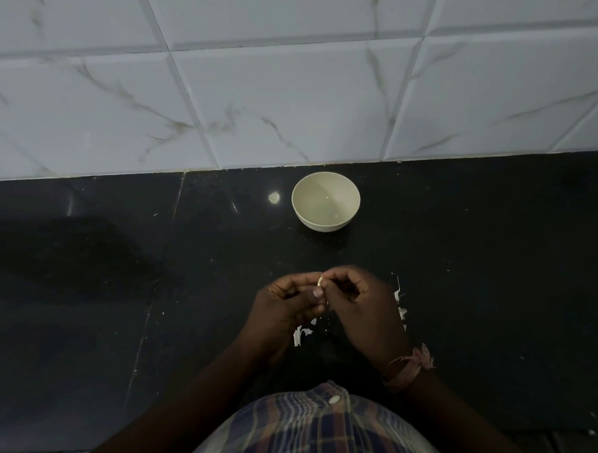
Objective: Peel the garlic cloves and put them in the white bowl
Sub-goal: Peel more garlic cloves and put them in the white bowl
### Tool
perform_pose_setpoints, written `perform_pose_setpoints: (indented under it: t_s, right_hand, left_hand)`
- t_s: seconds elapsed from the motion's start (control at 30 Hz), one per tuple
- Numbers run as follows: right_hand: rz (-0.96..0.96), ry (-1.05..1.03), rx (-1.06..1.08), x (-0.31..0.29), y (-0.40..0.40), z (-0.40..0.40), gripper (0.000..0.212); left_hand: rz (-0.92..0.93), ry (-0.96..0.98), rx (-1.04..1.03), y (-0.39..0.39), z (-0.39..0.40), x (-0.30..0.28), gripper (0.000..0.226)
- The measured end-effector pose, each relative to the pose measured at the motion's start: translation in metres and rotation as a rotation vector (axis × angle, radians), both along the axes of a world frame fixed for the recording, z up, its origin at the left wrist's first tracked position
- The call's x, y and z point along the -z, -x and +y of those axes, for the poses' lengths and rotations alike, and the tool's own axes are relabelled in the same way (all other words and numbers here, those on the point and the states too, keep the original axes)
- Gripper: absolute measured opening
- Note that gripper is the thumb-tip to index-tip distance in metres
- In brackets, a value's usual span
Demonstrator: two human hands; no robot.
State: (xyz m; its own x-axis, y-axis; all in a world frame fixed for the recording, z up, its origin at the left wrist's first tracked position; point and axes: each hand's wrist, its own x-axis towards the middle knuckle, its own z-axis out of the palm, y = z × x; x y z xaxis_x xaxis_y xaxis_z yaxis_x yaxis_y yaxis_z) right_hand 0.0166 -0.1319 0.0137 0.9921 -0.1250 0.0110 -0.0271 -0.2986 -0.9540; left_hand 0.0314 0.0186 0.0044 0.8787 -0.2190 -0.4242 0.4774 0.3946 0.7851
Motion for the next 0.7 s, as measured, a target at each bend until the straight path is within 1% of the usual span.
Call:
perform_pose_setpoints:
  t_s: [0.07, 0.1, 0.2, 0.33, 0.47, 0.53, 0.6, 0.7]
  right_hand:
    - [0.016, -0.037, 0.012, 0.001, 0.000, 0.000, 0.011]
    - [0.024, -0.044, 0.024, 0.001, 0.000, 0.001, 0.011]
    - [0.054, -0.071, 0.063, 0.005, 0.001, 0.004, 0.009]
    - [0.080, -0.086, 0.049, 0.006, 0.003, 0.005, 0.009]
    - [0.101, -0.162, 0.117, 0.006, 0.002, 0.007, 0.009]
    - [0.129, -0.212, 0.187, 0.008, 0.001, 0.007, 0.007]
    - [0.167, -0.270, 0.212, 0.010, 0.001, 0.006, 0.005]
    - [0.160, -0.220, 0.155, 0.009, 0.004, 0.010, 0.009]
  left_hand:
    - [0.007, 0.012, 0.016, -0.001, 0.000, 0.000, 0.039]
    - [0.017, 0.016, 0.018, -0.001, 0.000, 0.000, 0.039]
    - [0.051, 0.014, 0.029, -0.002, 0.000, -0.001, 0.032]
    - [0.077, 0.007, 0.055, -0.002, 0.001, -0.003, 0.025]
    - [0.126, 0.060, 0.032, -0.002, 0.001, -0.002, 0.016]
    - [0.162, 0.105, 0.001, -0.004, 0.002, -0.001, 0.016]
    - [0.190, 0.145, -0.024, -0.004, 0.003, 0.001, 0.016]
    - [0.192, 0.175, -0.031, -0.005, 0.004, 0.003, 0.018]
